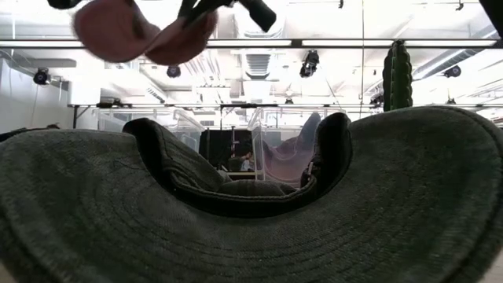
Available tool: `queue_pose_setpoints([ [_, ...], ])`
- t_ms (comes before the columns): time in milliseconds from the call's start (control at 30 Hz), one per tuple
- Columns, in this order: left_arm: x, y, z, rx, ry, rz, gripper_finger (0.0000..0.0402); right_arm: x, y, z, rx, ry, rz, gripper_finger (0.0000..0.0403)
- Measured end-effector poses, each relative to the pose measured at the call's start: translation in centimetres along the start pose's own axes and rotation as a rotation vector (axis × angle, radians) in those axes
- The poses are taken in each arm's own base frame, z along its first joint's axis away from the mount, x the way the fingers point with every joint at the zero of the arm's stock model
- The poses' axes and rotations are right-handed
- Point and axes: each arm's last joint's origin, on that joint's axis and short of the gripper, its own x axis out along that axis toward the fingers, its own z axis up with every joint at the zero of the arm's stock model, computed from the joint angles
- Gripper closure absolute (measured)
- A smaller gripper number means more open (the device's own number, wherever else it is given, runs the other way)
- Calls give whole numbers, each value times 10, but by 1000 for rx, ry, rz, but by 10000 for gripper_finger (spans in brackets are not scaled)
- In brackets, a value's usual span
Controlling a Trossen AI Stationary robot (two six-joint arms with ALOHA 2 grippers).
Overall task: Pick & Place hat
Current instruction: Put the red cap into the right transparent bin
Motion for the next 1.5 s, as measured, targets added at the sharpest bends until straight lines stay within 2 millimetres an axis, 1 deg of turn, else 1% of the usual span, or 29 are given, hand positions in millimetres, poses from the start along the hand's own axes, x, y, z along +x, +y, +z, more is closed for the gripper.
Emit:
queue_pose_setpoints([
  [100,-5,-3,7,43,-21,-14,255,-12,3,11,-15,-57,11,391],
  [200,-8,-4,10,42,-32,-22,255,-22,5,17,-30,-84,25,391],
  [300,-8,-4,10,34,-31,-20,255,-29,6,23,-40,-123,31,390],
  [433,-2,-1,4,65,-17,9,255,-35,10,30,-61,-188,48,390],
  [700,13,-4,-3,111,16,58,255,-35,14,37,-61,-219,84,390],
  [933,25,-4,-9,152,37,119,255,-36,19,37,-57,-225,126,390],
  [1100,29,-5,-11,162,37,145,257,-35,19,38,-58,-224,125,390],
  [1167,30,-5,-11,164,29,159,267,-36,20,38,-62,-224,138,390],
  [1233,31,-5,-11,165,31,161,289,-36,22,38,-62,-219,153,390],
  [1400,29,-1,-11,186,18,214,381,-38,27,39,-78,-229,196,390],
  [1500,25,1,-11,180,12,227,389,-42,28,41,-106,-227,210,390],
])
